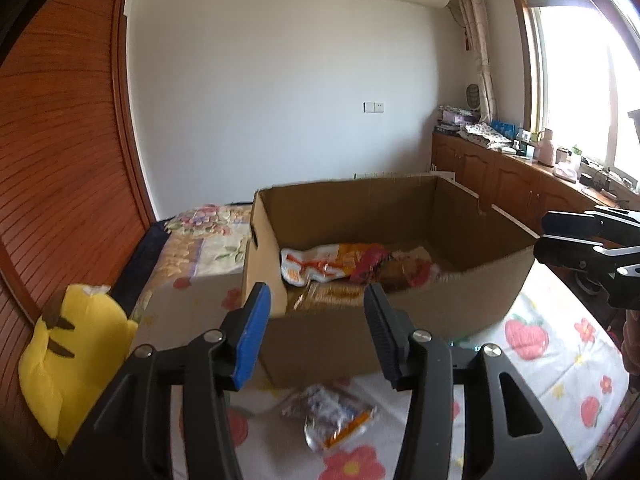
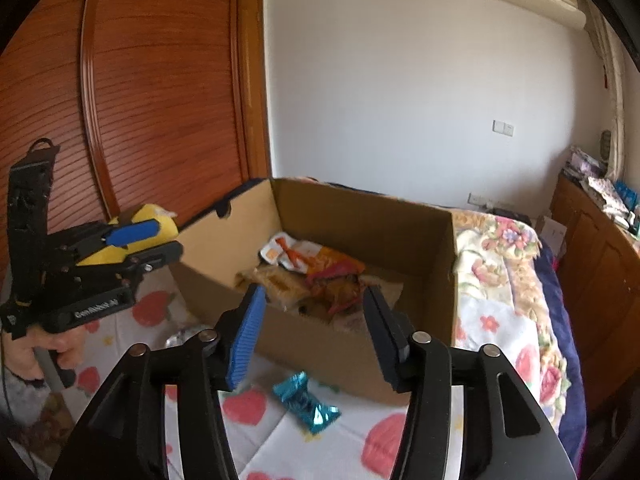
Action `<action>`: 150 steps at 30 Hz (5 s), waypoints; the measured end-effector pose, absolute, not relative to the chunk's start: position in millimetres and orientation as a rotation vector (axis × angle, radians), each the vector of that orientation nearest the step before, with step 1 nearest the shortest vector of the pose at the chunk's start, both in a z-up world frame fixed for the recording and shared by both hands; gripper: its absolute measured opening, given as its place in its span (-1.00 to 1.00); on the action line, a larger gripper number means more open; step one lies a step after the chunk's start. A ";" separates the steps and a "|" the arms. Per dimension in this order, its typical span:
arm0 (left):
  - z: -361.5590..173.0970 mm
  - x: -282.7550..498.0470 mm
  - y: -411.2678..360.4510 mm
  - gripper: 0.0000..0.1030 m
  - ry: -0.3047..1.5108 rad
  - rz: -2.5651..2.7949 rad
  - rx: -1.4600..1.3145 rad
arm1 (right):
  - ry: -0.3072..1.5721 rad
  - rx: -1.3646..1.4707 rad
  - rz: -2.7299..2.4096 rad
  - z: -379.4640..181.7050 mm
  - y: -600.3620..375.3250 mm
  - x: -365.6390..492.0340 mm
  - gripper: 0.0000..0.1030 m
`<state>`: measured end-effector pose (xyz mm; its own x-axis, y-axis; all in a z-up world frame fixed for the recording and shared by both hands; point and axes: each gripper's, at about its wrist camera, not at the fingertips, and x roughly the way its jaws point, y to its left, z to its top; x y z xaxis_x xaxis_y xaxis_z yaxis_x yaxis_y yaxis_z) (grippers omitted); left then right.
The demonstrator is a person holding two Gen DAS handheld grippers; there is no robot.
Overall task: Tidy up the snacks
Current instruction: 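Move left tool to clear foil packet while right tool moves to teal candy, then close left tool on clear foil packet while right tool closes on teal candy, then lift and carry foil packet and teal candy over the box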
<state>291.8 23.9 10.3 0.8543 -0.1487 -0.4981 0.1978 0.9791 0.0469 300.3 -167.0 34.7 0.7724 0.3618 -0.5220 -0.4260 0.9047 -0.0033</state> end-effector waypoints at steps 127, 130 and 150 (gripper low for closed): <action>-95.6 287.7 26.0 -0.02 0.867 -0.148 -0.009 | 0.867 -0.286 0.566 -100.8 -146.2 338.4 0.02; -92.1 280.7 23.3 -0.03 0.855 -0.158 -0.001 | 0.867 -0.286 0.565 -100.6 -146.6 338.7 0.02; -54.3 250.2 27.9 -0.02 0.744 -0.206 -0.009 | 0.859 -0.277 0.538 -85.0 -146.3 315.5 -0.63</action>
